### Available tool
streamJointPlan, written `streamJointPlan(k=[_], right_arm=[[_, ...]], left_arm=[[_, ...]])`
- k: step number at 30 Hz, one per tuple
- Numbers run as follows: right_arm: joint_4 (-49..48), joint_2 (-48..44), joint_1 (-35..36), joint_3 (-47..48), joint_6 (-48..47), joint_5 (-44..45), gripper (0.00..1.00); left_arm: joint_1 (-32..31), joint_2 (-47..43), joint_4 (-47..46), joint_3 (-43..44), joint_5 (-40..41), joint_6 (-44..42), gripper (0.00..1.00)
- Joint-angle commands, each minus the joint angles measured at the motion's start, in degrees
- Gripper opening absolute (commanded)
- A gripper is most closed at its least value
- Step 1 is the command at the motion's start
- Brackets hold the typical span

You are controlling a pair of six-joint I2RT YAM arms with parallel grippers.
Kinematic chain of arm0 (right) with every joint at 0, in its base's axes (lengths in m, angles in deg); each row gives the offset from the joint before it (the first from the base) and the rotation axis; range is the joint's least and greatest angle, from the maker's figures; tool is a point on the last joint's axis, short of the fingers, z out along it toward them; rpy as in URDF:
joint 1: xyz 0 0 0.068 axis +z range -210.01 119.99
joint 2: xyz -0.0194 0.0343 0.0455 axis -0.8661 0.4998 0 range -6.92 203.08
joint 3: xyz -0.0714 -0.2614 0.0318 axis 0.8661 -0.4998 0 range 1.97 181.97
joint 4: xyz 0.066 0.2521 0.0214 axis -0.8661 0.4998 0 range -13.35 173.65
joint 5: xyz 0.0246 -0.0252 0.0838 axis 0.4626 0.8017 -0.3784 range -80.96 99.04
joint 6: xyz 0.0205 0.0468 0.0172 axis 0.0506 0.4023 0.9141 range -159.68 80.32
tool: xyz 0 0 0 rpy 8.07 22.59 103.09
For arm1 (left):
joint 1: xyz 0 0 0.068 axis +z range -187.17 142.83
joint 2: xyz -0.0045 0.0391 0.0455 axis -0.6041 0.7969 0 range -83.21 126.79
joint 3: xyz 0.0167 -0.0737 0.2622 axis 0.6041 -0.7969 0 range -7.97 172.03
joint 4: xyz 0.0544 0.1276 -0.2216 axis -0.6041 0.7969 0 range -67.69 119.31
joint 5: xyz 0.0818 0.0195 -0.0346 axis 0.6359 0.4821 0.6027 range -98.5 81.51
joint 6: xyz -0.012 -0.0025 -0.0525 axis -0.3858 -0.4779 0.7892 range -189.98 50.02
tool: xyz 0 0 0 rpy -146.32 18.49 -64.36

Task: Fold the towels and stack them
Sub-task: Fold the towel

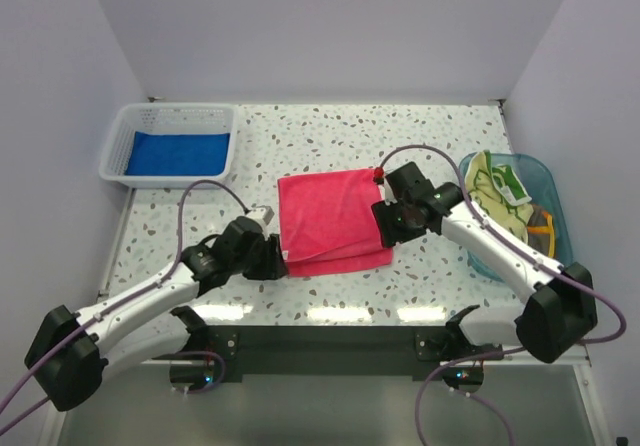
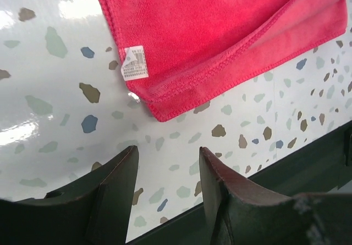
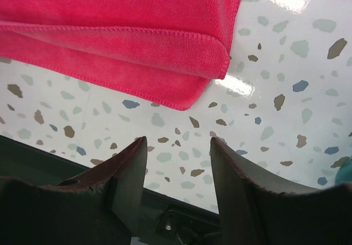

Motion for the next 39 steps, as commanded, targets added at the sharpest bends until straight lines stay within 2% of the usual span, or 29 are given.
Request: streamJointPlan(k=[1, 5, 8, 14, 18, 30, 39], right_arm=[[-3.63, -4.61, -0.13, -1.75, 4.23, -0.3, 0.52], [-7.17, -0.32, -0.13, 1.13, 4.15, 3.12, 0.48], [-10.77, 5.3, -0.13, 3.77, 4.07, 3.13, 0.47], [-16.04, 13.84, -0.04, 6.59, 3.98, 1.73, 0.47], [-17.46, 17.88, 1.1, 8.34, 4.68, -0.9, 0.49], [-18.86, 24.21, 4.71, 9.14, 6.18, -0.74, 0.5], [-16.93, 22.29, 5.85, 5.28, 6.96, -1.18, 0.5]], left_arm=[[-0.18, -2.5, 3.36, 4.62, 6.25, 2.4, 0.53], [-0.18, 1.44, 3.01, 10.79, 12.24, 2.14, 0.49], [-0.18, 7.67, 1.43, 14.92, 14.27, 0.56, 0.45], [-0.53, 19.62, -3.49, 18.09, 11.11, -2.34, 0.41], [-2.2, 23.06, -4.46, 17.92, 9.97, -2.87, 0.39], [-11.34, 26.5, -2.27, 14.41, 13.22, -0.94, 0.39], [-13.72, 26.15, -1.39, 12.21, 14.62, 0.99, 0.4]])
